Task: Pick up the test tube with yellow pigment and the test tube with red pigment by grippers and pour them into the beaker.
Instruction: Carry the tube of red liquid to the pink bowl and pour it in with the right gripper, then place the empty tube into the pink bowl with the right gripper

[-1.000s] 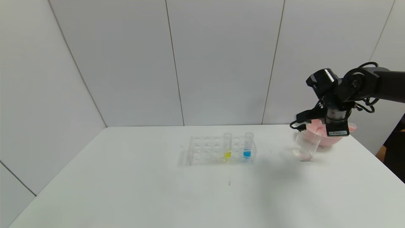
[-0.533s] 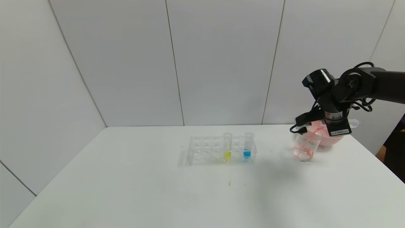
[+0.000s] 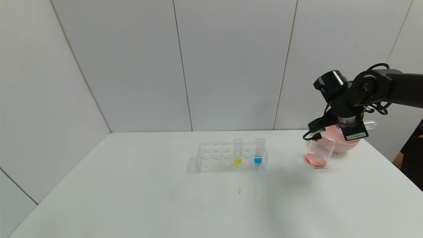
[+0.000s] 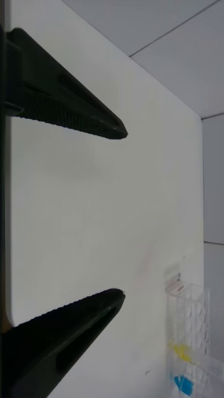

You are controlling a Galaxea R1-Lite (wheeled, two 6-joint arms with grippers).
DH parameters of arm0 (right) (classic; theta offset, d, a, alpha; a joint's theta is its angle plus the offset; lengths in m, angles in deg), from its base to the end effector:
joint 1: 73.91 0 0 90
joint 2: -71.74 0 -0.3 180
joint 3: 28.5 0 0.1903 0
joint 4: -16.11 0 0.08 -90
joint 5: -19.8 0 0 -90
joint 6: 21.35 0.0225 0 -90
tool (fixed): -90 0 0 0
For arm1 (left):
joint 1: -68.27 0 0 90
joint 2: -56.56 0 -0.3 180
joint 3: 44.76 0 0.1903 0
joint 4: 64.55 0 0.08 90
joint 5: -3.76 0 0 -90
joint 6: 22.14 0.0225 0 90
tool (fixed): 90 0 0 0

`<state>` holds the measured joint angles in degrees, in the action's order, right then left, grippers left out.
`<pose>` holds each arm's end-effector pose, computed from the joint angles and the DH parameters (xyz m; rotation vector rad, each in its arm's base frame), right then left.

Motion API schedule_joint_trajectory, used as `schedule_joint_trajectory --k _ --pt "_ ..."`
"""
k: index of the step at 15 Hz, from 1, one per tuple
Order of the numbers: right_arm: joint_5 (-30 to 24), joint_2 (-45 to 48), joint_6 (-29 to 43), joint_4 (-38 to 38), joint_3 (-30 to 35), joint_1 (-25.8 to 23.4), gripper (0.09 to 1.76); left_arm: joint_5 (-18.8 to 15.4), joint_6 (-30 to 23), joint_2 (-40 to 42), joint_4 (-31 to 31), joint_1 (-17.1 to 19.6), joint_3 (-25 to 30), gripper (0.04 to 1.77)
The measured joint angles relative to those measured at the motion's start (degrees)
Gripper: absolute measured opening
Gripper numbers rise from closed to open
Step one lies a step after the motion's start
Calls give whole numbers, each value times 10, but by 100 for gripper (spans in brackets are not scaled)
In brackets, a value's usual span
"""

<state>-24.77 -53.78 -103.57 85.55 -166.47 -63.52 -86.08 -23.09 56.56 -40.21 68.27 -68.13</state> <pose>0.4084 0.0586 0.2049 -1.7513 1.1969 0.1896 -0.0228 0.0001 0.0738 -0.0166 0.0169 0.0029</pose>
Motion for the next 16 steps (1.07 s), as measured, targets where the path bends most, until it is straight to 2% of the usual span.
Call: schedule_joint_trajectory --k 4,7,9,12,14,16 --pt "-1 2 0 -4 0 0 49 0 0 0 0 0 0 172" --pt "-24 5 7 -21 0 -5 49 0 0 0 0 0 0 172" --pt "-96 13 27 -23 0 -15 49 0 0 0 0 0 0 172" --pt "-170 38 60 -21 0 -50 49 0 0 0 0 0 0 172" --pt "-229 54 147 5 2 -67 49 0 0 0 0 0 0 172" --pt "-310 69 249 35 4 -80 49 0 0 0 0 0 0 172"
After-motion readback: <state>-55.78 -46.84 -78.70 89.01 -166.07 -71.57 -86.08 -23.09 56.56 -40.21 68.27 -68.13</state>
